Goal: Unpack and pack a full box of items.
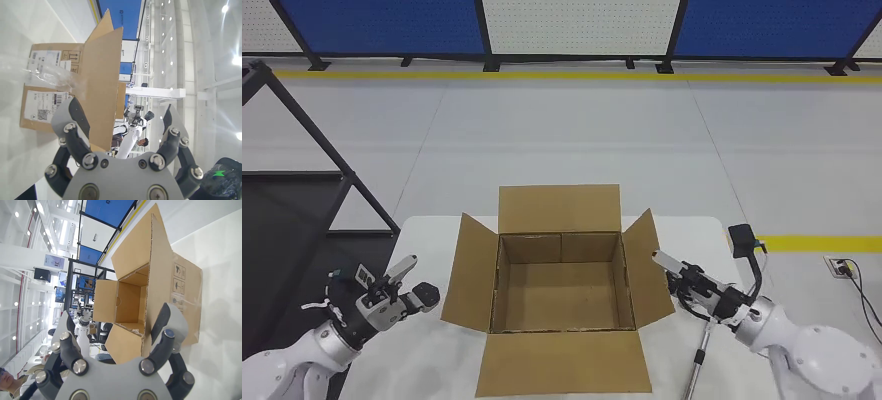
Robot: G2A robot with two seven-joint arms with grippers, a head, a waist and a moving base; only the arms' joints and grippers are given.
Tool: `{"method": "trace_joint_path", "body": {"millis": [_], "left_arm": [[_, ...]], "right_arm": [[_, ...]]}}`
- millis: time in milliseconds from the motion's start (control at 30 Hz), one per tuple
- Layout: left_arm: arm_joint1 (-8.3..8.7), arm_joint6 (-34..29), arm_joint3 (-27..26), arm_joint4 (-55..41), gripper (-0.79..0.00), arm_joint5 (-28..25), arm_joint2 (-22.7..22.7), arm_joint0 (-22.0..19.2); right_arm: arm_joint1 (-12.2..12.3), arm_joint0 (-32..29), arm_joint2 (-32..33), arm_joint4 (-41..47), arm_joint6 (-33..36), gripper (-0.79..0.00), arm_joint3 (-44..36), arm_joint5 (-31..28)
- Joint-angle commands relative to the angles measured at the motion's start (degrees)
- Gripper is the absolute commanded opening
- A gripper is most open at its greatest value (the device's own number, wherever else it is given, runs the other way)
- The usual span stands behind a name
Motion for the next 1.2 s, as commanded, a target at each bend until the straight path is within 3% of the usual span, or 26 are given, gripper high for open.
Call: {"method": "trace_joint_path", "body": {"millis": [0,333,833,1167], "left_arm": [[0.13,0.2,0.0,-0.4,0.000,0.0,0.2,0.1],[0.53,1.1,-0.1,-1.0,0.000,0.4,1.7,0.1],[0.53,1.1,-0.1,-1.0,0.000,0.4,1.7,0.1],[0.82,2.2,-3.4,-1.5,0.000,-1.1,4.0,1.1]], "right_arm": [[0.1,0.4,-0.6,0.8,0.2,0.000,-0.1,-0.4],[0.0,2.4,-8.5,-1.8,-3.9,0.000,-0.2,-0.3],[-0.1,2.1,-9.8,0.1,-4.0,0.000,0.6,-1.1],[-1.0,8.8,-18.9,0.3,-6.5,0.000,8.2,-2.0]]}}
